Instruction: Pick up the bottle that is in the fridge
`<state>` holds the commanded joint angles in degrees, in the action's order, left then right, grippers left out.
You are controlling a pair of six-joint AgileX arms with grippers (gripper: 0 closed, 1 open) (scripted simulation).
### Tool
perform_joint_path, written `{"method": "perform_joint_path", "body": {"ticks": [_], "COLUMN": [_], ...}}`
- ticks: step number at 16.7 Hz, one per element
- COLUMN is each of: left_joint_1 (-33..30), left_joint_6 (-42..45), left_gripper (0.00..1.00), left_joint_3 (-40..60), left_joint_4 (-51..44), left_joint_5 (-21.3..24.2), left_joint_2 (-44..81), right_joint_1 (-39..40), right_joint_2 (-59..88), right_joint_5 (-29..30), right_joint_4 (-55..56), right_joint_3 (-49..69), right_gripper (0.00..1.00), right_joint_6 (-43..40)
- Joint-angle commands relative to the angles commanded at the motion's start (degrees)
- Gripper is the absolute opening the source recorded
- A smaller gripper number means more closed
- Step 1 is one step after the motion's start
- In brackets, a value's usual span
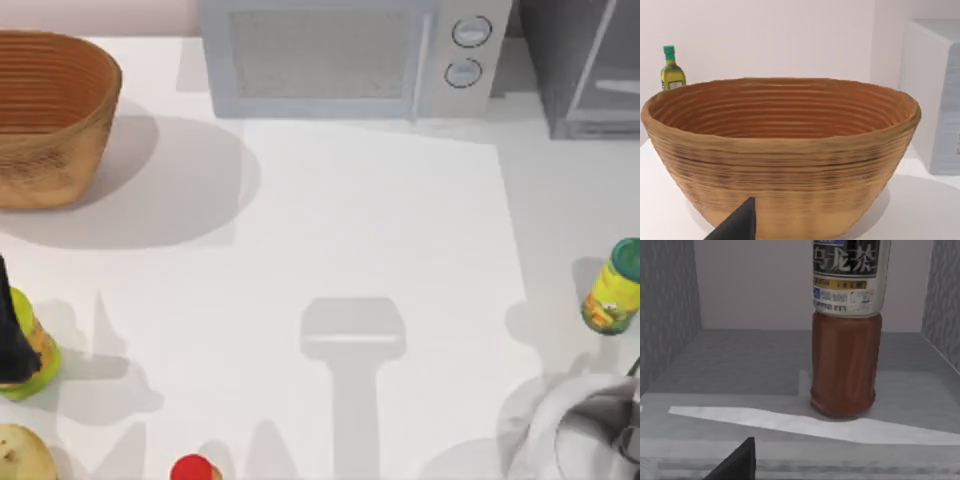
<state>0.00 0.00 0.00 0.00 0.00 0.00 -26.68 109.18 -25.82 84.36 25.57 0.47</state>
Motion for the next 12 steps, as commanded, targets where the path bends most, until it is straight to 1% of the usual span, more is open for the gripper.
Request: {"method": "perform_joint_path", "body": {"ticks": [8, 12], "left_joint_1": [0.0, 0.0], "left_joint_6": [0.0, 0.0], "left_gripper": [1.0, 1.0], "left_joint_3": [0.0, 0.0], "left_joint_4": [0.0, 0.0], "left_joint_5": [0.0, 0.0], "left_joint_2": [0.0, 0.0], "right_joint_1": [6.9, 8.8], "right_joint_2": [10.6, 12.9], "right_joint_5": [7.8, 9.9], "right_joint_4": [-17.9, -22.8], "right_joint_3": [28.1, 34.8], "right_gripper": [1.0, 1.0], "right_joint_6": [-0.3, -0.3]}}
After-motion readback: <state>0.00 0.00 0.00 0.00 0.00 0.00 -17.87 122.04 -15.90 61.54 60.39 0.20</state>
